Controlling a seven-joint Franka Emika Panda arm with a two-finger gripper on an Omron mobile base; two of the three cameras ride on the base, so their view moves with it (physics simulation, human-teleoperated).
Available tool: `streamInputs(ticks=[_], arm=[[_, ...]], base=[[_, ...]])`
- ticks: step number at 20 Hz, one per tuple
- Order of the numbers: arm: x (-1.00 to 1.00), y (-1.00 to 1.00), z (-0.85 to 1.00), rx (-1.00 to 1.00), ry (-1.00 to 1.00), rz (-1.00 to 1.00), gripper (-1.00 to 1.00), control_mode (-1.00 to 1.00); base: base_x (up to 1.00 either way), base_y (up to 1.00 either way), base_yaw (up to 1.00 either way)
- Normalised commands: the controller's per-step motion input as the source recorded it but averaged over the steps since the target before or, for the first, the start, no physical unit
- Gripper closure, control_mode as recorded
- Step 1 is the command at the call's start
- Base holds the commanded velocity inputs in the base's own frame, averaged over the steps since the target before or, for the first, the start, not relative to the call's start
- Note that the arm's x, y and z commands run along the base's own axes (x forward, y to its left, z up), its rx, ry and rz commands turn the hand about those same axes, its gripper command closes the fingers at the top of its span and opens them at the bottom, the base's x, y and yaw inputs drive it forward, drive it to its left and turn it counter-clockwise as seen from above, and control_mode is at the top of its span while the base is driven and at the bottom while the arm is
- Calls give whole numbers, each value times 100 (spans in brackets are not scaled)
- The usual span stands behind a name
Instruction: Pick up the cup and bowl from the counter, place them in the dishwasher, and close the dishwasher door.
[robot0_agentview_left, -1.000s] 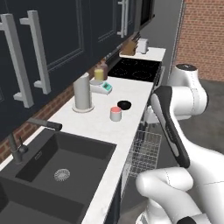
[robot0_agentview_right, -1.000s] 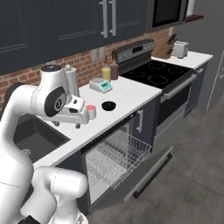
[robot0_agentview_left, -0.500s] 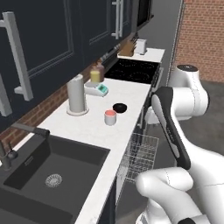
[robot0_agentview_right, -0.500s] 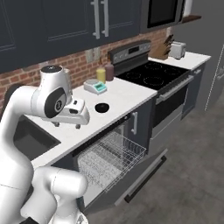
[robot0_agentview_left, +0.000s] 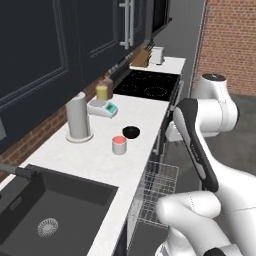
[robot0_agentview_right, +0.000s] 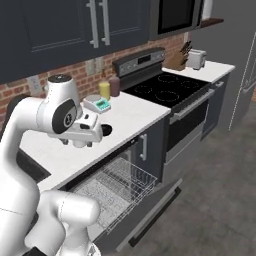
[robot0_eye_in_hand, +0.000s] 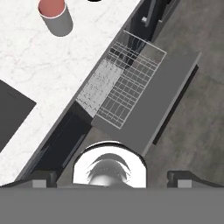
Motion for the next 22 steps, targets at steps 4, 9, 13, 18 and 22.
streamInputs(ticks=[4, 9, 13, 18, 22], arm=[[0, 0, 0, 0, 0, 0, -100, 100], [0, 0, 0, 0, 0, 0, -100, 100], [0, 0, 0, 0, 0, 0, -100, 100], [0, 0, 0, 0, 0, 0, -100, 100], [0, 0, 0, 0, 0, 0, -100, 100]], base=[[18, 49, -18], [-10, 35, -33], [-13, 51, -25], [-7, 38, -11], [-17, 39, -1]])
